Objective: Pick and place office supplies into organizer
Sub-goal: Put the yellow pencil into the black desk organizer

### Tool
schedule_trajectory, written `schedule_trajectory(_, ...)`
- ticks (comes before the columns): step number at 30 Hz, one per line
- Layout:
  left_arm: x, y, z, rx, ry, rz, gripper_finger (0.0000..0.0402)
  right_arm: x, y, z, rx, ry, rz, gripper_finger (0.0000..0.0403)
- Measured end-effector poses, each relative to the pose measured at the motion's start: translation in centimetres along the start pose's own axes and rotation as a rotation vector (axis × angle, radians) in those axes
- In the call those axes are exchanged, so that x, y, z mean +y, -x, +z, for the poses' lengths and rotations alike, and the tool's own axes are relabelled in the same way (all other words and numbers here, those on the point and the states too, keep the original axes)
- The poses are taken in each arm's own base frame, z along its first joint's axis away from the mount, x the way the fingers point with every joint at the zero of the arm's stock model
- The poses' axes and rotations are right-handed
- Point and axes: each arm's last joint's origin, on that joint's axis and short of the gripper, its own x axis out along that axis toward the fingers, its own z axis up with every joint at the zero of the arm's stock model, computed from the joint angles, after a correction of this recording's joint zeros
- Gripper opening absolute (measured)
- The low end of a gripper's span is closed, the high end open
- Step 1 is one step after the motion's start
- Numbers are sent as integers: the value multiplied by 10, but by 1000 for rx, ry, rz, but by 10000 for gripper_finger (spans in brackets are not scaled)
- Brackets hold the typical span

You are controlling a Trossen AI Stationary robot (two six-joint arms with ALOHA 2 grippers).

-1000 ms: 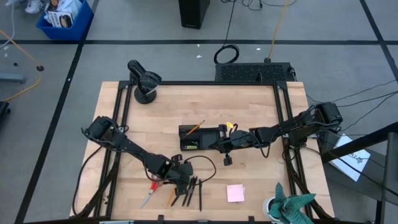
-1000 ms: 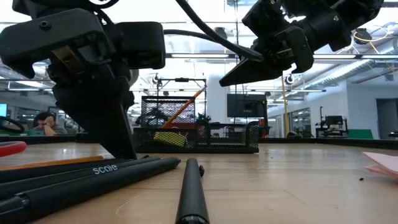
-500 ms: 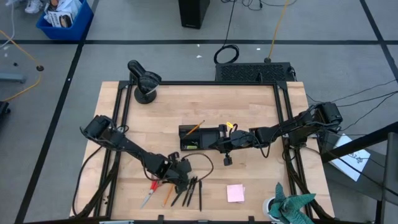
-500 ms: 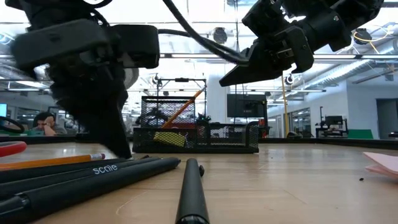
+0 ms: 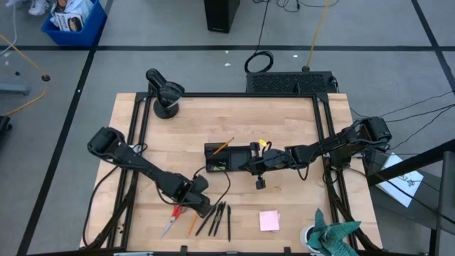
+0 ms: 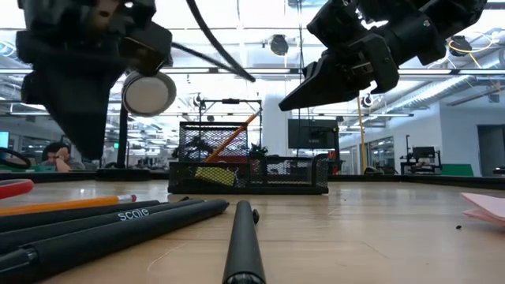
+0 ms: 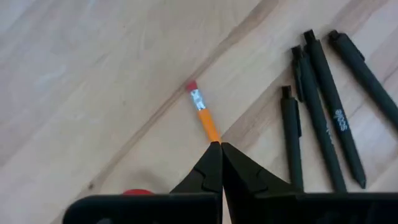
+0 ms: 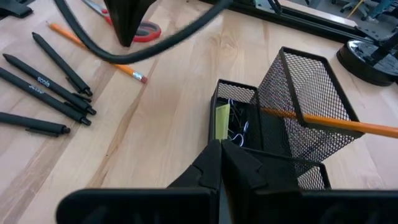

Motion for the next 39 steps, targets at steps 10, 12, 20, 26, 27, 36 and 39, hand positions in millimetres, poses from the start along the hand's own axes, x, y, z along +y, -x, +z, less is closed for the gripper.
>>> schedule_trajectory(10,-4,0,-2,28,58,-39,32,0,0,-1,7,9,1,4)
schedule_trajectory(12,-4,0,-2,28,75,-38,46,0,0,-1,7,8,1,4)
schedule_trajectory(20,-6,0,-4,34,80,-52,131,0,0,-1,6,-1,1,4)
schedule_trajectory(26,-5,0,-7,18,80,-42,183,0,0,-1,6,-8,1,4)
schedule_trajectory(27,-5,-1,-8,16,77,-40,186,0,0,-1,6,-8,1,4)
schedule_trajectory(36,5,-10,-12,14,122,-5,189,0,0,-1,6,-8,1,4)
schedule_trajectory(39,4,-10,-11,13,121,-13,189,0,0,-1,6,-8,1,4)
